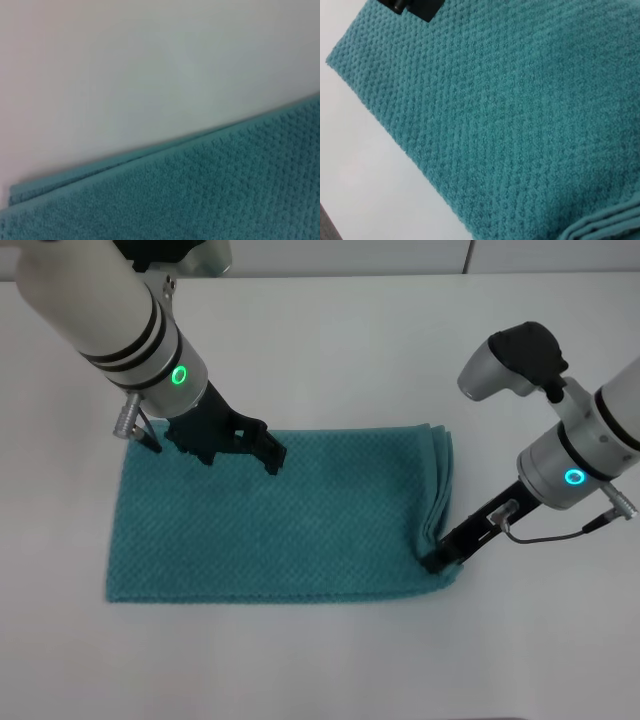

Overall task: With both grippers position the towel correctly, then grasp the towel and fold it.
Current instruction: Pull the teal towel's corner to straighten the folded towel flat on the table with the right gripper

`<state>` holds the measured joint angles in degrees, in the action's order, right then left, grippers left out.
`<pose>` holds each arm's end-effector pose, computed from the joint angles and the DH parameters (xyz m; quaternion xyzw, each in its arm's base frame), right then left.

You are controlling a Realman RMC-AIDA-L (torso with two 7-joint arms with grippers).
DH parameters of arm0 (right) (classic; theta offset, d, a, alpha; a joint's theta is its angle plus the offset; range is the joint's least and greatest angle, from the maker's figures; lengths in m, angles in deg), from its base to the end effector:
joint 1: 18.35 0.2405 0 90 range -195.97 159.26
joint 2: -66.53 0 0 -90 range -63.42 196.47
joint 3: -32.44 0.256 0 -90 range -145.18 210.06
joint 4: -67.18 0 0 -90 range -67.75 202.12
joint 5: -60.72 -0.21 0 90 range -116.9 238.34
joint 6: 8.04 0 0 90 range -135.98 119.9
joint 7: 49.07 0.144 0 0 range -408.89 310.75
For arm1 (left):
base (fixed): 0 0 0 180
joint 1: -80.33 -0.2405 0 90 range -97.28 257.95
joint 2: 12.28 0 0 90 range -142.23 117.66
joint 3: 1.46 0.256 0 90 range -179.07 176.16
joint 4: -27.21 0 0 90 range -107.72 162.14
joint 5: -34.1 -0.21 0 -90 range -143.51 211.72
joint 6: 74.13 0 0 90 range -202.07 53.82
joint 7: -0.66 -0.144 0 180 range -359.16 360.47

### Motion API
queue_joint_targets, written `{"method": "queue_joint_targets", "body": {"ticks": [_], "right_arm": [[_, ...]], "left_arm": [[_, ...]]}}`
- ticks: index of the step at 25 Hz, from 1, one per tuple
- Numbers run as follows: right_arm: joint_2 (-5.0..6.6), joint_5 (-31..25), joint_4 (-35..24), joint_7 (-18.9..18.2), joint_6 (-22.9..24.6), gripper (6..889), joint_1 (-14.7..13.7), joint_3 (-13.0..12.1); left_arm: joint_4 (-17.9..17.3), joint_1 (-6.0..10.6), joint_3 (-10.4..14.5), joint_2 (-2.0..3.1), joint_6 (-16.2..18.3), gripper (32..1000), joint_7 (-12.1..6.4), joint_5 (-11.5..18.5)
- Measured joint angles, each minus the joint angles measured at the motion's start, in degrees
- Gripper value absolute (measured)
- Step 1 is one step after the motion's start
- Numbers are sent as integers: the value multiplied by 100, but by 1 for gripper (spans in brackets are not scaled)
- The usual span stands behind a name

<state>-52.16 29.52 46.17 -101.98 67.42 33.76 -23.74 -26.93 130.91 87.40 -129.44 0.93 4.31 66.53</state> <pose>0.2467 0.3512 -0.0771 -0.8877 0.4346 -0.1514 0.0115 -0.1566 0.3999 -0.0499 -0.7984 -0.5298 0.1599 0.2372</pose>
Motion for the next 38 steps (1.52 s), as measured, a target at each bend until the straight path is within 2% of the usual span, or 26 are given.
{"method": "queue_joint_targets", "body": {"ticks": [15,18,23,34,38], "right_arm": [[37,0,-71,106,18,129,0,11],[38,0,-101,130,55,323,0,11],[39,0,-385,251,185,559,-77,0],[45,43,-525,402,391,787,-120,-20],[47,45,-629,476,472,850,-141,-9]], "left_arm": [[0,-7,0,0,1,895,4,0],[0,-16,-47,1,15,895,0,-1],[0,-57,-127,4,44,894,-16,-56],[0,-82,-149,19,62,894,-20,-70],[0,-124,-152,50,98,894,-21,-71]]}}
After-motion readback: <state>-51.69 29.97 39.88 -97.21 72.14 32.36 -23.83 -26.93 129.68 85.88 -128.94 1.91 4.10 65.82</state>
